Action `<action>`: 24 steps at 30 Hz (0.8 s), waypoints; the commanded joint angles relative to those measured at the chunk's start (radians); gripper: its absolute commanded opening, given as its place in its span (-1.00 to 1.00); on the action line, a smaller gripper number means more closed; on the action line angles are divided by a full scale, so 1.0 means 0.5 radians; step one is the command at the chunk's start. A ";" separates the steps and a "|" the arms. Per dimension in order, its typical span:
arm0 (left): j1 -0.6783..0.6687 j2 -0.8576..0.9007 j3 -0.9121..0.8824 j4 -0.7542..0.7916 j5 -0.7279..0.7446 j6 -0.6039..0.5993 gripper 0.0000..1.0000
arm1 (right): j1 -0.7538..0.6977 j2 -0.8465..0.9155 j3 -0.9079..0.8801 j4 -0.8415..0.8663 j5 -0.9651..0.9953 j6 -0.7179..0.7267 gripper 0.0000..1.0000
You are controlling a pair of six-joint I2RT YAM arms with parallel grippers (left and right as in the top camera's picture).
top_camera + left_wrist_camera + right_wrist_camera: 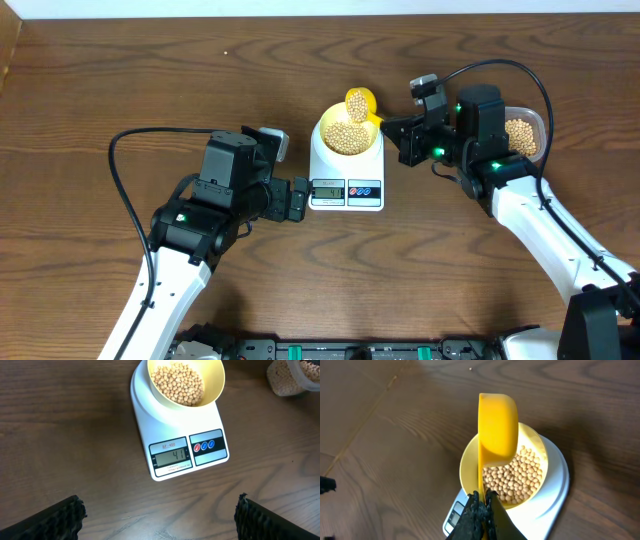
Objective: Scoop item into bowl and weigh 50g on scale
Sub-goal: 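Tilt the scoop with the right gripper, pouring soybeans gradually into bowl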
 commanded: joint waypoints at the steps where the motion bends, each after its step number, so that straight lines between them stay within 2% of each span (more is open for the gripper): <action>1: -0.002 -0.008 -0.005 0.001 -0.014 0.033 0.96 | -0.007 0.012 0.002 -0.031 0.003 -0.124 -0.98; 18: -0.002 -0.008 -0.005 0.001 -0.014 0.033 0.96 | -0.007 0.012 0.002 -0.069 0.002 -0.176 -0.98; 24: -0.002 -0.008 -0.005 0.001 -0.014 0.033 0.96 | -0.007 0.012 0.002 -0.050 0.002 -0.060 -0.98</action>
